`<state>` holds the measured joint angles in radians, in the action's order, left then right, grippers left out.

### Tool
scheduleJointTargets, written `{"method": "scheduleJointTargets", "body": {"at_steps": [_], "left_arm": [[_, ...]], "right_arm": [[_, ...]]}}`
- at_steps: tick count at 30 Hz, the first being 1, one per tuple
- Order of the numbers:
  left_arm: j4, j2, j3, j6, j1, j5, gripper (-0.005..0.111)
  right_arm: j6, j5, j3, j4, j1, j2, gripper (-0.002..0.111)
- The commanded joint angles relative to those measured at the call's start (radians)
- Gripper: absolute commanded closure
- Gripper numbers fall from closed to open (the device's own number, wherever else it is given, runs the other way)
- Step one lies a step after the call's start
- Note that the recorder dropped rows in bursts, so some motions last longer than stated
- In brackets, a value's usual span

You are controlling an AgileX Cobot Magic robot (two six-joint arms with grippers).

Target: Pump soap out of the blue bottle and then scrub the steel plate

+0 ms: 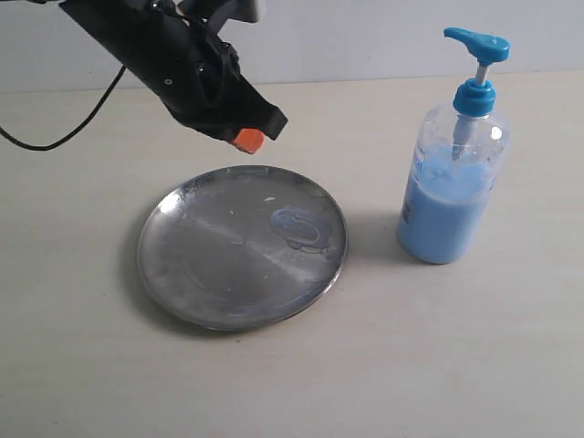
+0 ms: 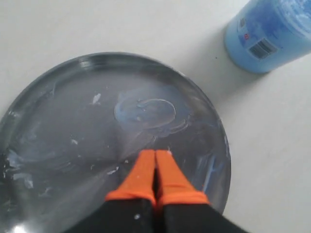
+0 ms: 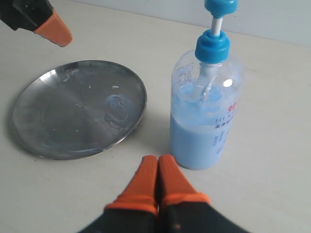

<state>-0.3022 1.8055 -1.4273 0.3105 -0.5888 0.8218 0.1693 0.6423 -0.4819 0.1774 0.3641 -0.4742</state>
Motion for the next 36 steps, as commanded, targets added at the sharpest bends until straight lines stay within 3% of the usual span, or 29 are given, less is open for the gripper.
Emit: {"method": "scheduleJointTargets", "body": {"at_steps": [1, 11, 20, 27, 36], "left_arm": [[0.012, -0.093, 0.086, -0.007, 0.002, -0.011, 0.107], [0.024, -0.319, 0.283, -0.007, 0.002, -0.100, 0.107], [0.024, -0.509, 0.370, -0.007, 0.002, -0.158, 0.107], [0.022, -0.781, 0.487, -0.008, 0.002, -0.244, 0.107], [0.019, -1.139, 0.552, -0.033, 0.002, -0.223, 0.107]], "right_arm": [[0.013, -0.024, 0.006, -0.004, -0.003, 0.008, 0.108], [0.013, -0.033, 0.006, -0.004, -0.003, 0.008, 0.108], [0.013, -0.031, 0.006, -0.004, -0.003, 0.008, 0.108], [0.013, -0.031, 0.006, -0.002, -0.003, 0.008, 0.108], [0.013, -0.031, 0.006, -0.002, -0.003, 0.008, 0.108]]}}
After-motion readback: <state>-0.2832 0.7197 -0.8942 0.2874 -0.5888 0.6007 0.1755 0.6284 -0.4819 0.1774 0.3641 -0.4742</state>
